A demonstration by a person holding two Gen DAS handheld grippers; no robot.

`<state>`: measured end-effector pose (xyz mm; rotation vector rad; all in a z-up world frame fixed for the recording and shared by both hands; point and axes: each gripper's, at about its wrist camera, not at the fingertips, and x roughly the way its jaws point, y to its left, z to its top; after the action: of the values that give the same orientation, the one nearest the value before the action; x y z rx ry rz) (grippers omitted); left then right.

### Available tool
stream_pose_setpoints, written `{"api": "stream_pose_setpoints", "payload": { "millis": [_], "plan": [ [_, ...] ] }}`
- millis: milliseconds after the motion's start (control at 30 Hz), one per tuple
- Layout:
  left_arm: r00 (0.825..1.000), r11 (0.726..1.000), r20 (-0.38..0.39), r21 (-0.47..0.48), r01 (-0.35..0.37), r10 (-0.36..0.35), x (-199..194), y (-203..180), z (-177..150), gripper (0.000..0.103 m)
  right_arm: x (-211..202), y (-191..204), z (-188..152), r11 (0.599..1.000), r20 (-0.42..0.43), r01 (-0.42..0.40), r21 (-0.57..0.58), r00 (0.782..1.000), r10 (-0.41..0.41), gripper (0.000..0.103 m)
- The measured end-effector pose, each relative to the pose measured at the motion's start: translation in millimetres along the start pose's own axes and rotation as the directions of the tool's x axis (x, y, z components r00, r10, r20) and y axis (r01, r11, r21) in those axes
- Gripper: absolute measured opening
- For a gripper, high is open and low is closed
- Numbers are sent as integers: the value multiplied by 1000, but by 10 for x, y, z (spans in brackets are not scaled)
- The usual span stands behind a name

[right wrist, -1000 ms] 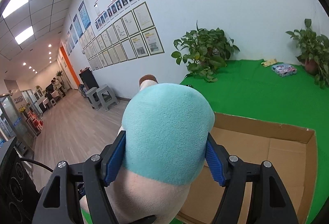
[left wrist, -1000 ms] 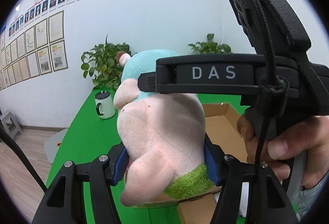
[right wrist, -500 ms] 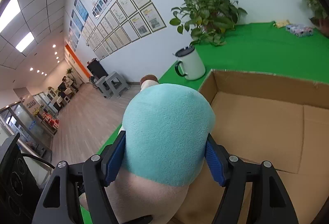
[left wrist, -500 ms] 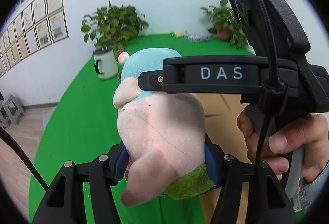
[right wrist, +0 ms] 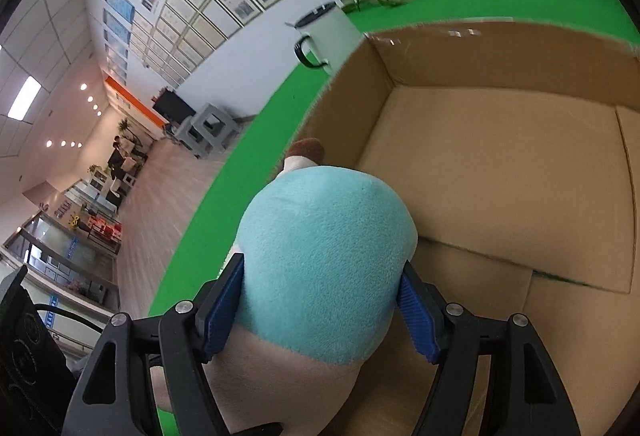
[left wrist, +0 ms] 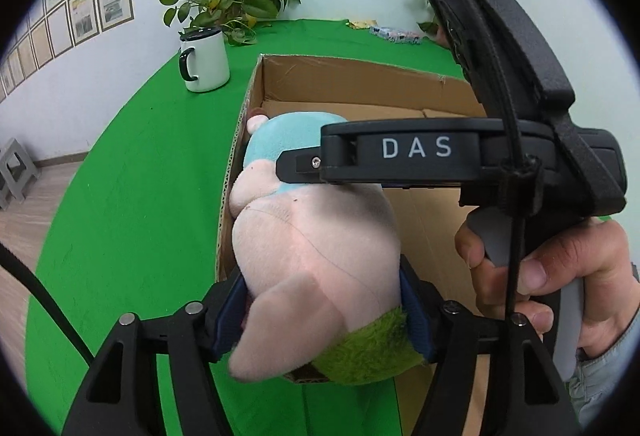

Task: Organize objects
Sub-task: 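Carry the plush toy with the left gripper over the open cardboard box, then lower the plush toy into the box and open the left gripper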

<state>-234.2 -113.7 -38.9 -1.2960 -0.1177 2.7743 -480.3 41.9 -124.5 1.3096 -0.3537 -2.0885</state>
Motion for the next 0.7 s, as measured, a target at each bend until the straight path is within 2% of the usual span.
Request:
{"api": "stream_pose_setpoints", "payload": {
  "millis": [133,233,333,400,467,600,700],
  "plan": [
    [1000,999,1,-40,21,-21,-83,104,-40,71,123,72,14,999,-18,1,-38,1000,-1,69],
    [998,1000,52,-18,21,-20,-259,103,-79,71,181,153,57,998,-7,28,-48,1000,-29,69],
    [988,996,125,19,-90,87,-456,81,-91,71,243,204,97,996,-4,56,-64,998,-56,69],
    [988,994,109,9,-113,112,-448,129,-72,71,257,271,128,995,-2,68,-71,998,-69,70],
    [994,995,60,-13,-94,95,-323,211,-53,71,231,323,152,995,2,78,-69,997,-78,72],
    [1000,999,28,-53,-5,6,-220,283,-90,69,120,329,116,993,26,100,-59,995,-99,82],
    [1000,999,17,-51,9,-8,-168,292,-59,63,-108,363,55,995,47,60,-80,997,-56,83]
  ]
}}
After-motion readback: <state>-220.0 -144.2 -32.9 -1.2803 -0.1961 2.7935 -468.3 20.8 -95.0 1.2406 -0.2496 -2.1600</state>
